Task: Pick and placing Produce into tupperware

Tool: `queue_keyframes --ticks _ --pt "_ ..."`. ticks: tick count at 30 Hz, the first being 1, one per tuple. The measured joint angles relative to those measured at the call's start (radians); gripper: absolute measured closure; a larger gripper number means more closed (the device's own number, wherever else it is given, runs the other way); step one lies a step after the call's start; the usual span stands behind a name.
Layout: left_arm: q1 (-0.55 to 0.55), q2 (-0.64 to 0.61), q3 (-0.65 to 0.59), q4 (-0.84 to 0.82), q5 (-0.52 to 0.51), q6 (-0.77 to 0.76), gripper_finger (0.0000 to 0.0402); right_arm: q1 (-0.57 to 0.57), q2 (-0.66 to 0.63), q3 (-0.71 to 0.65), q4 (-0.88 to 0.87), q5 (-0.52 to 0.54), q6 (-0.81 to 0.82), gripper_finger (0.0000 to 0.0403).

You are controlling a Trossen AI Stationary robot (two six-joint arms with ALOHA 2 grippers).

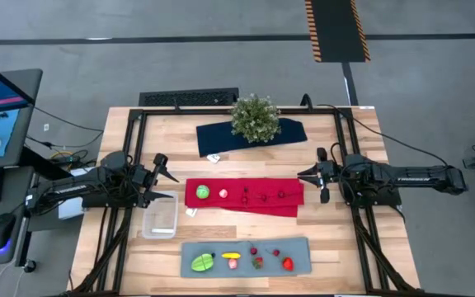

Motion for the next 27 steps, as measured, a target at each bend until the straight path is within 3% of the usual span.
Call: queue_keyframes --ticks 8,11,14,20,22,24,27 --pt "0.000 0.000 0.000 0.000 0.000 0.000 0.0160 0.000 0.000 0.000 0.000 0.000 -0.001 0.0337" --pt "0.000 0.000 0.000 0.002 0.000 0.000 0.0160 -0.002 0.000 0.000 0.041 0.000 -0.076 0.0337" --pt "0.000 0.000 0.000 0.025 0.000 -0.018 0.0160 0.000 0.000 0.000 0.114 0.000 0.025 0.0337" --pt "0.000 0.000 0.000 0.056 0.000 -0.228 0.0160 0.000 -0.001 0.000 0.272 0.000 0.366 0.0337" --pt "0.000 0.000 0.000 0.078 -0.021 -0.263 0.0160 -0.001 -0.002 0.000 0.298 0.049 0.390 0.0337" --pt "0.000 0.000 0.000 0.131 -0.057 -0.286 0.0160 -0.009 -0.001 0.000 0.321 0.164 0.386 0.0337" --pt "0.000 0.000 0.000 0.286 -0.134 -0.259 0.0160 -0.020 -0.001 0.000 0.326 0.283 0.389 0.0337"
